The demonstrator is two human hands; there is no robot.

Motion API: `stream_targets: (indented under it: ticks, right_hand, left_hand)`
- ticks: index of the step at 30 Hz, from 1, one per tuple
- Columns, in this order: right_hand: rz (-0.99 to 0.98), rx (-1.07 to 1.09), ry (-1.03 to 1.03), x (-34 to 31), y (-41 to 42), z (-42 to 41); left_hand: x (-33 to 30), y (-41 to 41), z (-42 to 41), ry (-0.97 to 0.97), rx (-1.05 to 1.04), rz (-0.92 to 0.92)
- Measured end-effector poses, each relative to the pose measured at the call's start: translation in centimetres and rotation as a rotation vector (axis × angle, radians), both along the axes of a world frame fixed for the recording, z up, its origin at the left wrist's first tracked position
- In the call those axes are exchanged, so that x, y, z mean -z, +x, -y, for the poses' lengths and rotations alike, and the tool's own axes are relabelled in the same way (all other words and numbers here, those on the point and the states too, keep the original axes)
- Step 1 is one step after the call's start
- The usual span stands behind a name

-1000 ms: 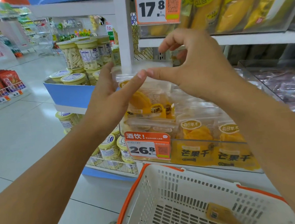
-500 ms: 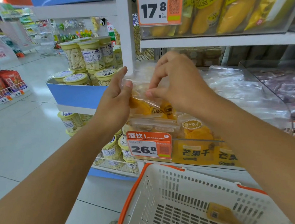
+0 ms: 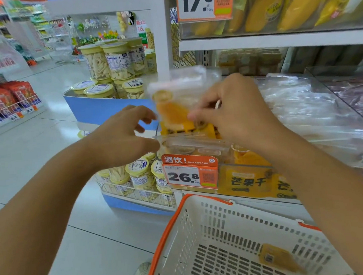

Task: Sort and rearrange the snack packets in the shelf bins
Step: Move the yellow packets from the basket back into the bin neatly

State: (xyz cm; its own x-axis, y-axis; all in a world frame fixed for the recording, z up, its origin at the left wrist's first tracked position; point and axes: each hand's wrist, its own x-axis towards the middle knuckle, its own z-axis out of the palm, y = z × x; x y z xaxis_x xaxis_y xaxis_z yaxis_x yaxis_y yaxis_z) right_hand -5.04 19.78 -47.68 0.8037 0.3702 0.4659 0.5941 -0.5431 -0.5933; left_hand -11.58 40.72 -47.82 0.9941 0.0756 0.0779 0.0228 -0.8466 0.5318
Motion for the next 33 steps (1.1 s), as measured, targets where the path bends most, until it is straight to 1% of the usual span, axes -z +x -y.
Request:
stream_targets:
  ticks: [1,4,8,10,12,14,17,19,21,22,24,25,26,27,30,31,33]
  right_hand:
    - [0.022,0.010,0.079,-0.5,0.0,0.2]
    - [0.011,-0.030,0.320,-2.4,0.0,1.7]
    - [-0.004,-0.124,0.458,-3.0,-0.3,3.1]
    - [-0.061,-0.150,0.515,-2.7,-0.6,3.2]
    - [-0.102,-0.138,0.502,-2.0,-0.5,3.0]
    - [-0.115,-0.106,0.417,-1.0,-0.3,2.4]
    - [-0.077,-0.048,0.239,0.9,-0.5,1.3]
    - [-0.039,0.038,0.164,1.5,-0.8,0.6]
    - [-0.013,0.121,0.163,1.5,-1.0,0.1]
    - [-0.012,0.138,0.203,1.4,-1.1,-0.1]
    - [-0.038,0.147,0.307,1.3,-1.2,-0.4]
    - [-0.047,0.145,0.320,1.3,-1.2,-0.5]
    - [-0.053,0.139,0.298,1.3,-1.3,-0.6]
    - [-0.064,0.138,0.253,1.4,-1.4,-0.5]
    - [-0.137,0.160,0.089,1.0,-1.4,0.4]
    - [-0.144,0.157,0.064,0.7,-1.4,0.7]
    - [-0.145,0.111,0.128,-0.3,-1.3,1.4]
  left_hand:
    - [0.0,0.0,-0.4,0.031,-0.006,0.022]
    - [0.6,0.4,-0.6,-0.093,0.006,0.070]
    - [1.3,1.6,0.7,-0.178,-0.047,0.211]
    - [1.5,2.0,1.3,-0.229,-0.076,0.249]
    - [1.7,2.4,1.6,-0.268,-0.106,0.257]
    - [1.7,2.7,1.5,-0.325,-0.121,0.248]
    - [1.6,2.8,0.8,-0.422,-0.110,0.214]
    - [1.4,2.5,0.6,-0.486,-0.090,0.180]
    - [1.2,2.2,0.5,-0.548,-0.079,0.146]
    - [1.1,2.1,0.5,-0.588,-0.093,0.133]
    - [0.5,1.9,0.3,-0.725,-0.136,0.112]
    - [0.2,1.7,0.4,-0.785,-0.142,0.103]
    - [0.0,1.5,0.5,-0.801,-0.128,0.108]
    - [0.0,1.3,0.6,-0.739,-0.096,0.137]
    - [0.3,0.8,1.7,-0.318,0.006,0.301]
    - [0.3,0.8,1.9,-0.245,-0.001,0.330]
    - [0.3,1.2,2.0,-0.194,-0.036,0.312]
